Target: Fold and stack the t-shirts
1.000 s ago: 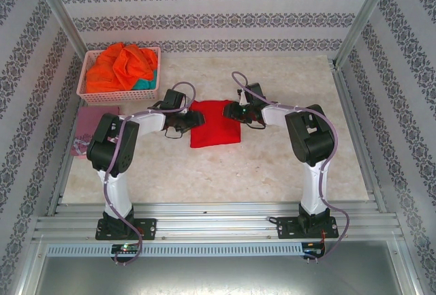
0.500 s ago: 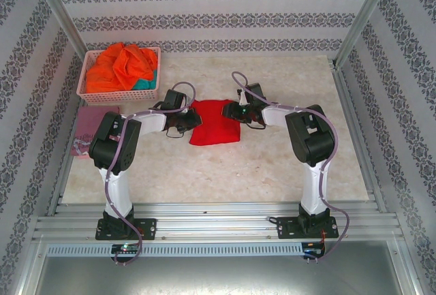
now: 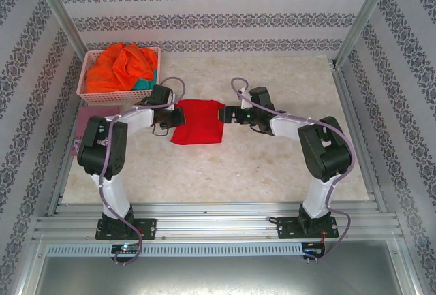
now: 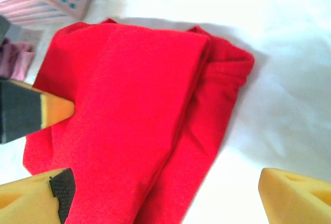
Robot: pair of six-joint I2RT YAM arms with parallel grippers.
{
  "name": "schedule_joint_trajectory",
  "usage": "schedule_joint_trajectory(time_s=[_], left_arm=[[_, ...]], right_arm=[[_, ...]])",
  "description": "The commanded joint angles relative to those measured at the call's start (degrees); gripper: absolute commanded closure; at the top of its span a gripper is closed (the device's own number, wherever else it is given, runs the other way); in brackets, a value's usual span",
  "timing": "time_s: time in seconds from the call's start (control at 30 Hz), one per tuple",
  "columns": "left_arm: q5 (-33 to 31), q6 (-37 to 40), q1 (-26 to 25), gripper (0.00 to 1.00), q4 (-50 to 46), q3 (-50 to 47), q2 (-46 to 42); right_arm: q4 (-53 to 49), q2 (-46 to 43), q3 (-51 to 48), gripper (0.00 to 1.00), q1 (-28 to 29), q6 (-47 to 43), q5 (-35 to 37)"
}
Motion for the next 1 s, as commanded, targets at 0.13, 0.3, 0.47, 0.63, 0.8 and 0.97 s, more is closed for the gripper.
schedule_joint_trajectory(time_s=[0.13,0.3,0.47,0.63,0.8,0.97], left_arm=[[-10.18,17.25,1.98,1.0,-11.95,0.52,-9.03],[-14.2,25.16,4.98,1.0,-15.03,0.39,-13.36],[-17.73,34.34,9.51,1.0,-15.27,-2.58,-18.65],[-19.87,37.96,16.21,1.0,-19.0,-2.15,-22.41],[-23.28,41.04,21.09,1.0,-21.54,-1.23,-25.34],[-23.63,44.38,23.22,1.0,-22.77,2.47,-26.24]], right_arm=[[8.51,-4.2,-1.75,0.07,6.95,-14.69,-3.76],[8.93,-6.08,-0.85,0.06,11.5,-20.12,-2.77],[7.79,-5.92,1.62,0.06,13.53,-20.6,-4.05],[7.53,-4.21,3.77,0.06,14.71,-19.46,-5.89],[9.16,-1.74,5.47,0.06,15.42,-17.23,-7.09],[9.69,1.02,8.32,0.06,15.71,-14.94,-8.74]])
